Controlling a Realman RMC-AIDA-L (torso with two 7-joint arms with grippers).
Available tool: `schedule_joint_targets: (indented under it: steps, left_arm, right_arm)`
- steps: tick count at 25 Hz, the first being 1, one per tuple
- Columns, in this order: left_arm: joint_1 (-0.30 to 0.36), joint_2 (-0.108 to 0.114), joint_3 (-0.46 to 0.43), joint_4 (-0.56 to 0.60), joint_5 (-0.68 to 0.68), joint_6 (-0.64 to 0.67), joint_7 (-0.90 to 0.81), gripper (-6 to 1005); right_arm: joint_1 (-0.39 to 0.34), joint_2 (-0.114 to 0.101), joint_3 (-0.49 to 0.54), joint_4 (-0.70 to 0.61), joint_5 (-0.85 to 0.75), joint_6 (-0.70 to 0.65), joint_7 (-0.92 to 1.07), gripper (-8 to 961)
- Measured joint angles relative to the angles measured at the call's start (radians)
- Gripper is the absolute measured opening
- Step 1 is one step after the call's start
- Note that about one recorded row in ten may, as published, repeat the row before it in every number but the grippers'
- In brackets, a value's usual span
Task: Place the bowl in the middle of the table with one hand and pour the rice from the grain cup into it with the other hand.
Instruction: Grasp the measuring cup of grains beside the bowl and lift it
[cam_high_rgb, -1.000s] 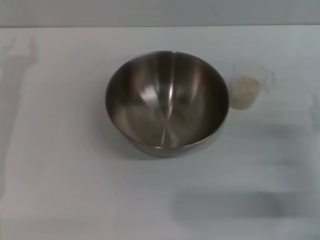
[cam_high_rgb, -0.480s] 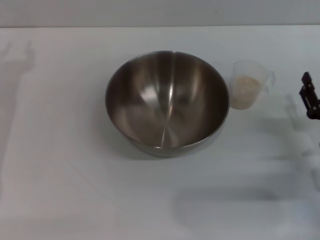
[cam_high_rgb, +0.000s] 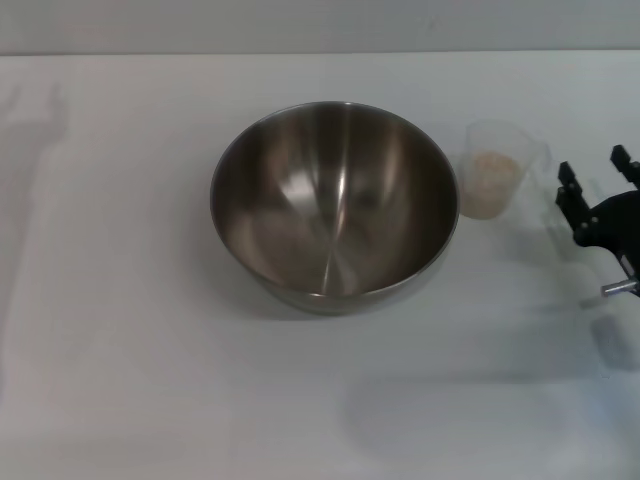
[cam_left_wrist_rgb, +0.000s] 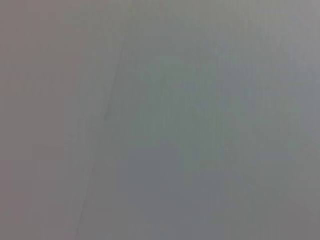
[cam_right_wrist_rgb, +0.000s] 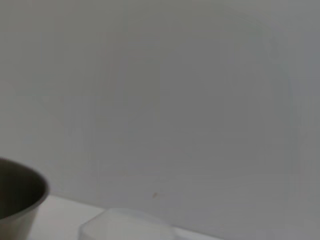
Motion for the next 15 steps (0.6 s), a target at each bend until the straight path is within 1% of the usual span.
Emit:
schedule_joint_targets:
  steps: [5,15]
  left_arm:
    - [-0.001,0.0,-0.001,0.011,0.0,0.019,0.0,483]
    - [-0.001,0.0,-0.001,0.015,0.0,0.025,-0.001,483]
  right_arm:
    - [0.023,0.0,0.0,0.002,-0.029,0.057,0.005,607]
    - [0.035,0.001,0.01,0.004,-0.023,0.077,0.007,606]
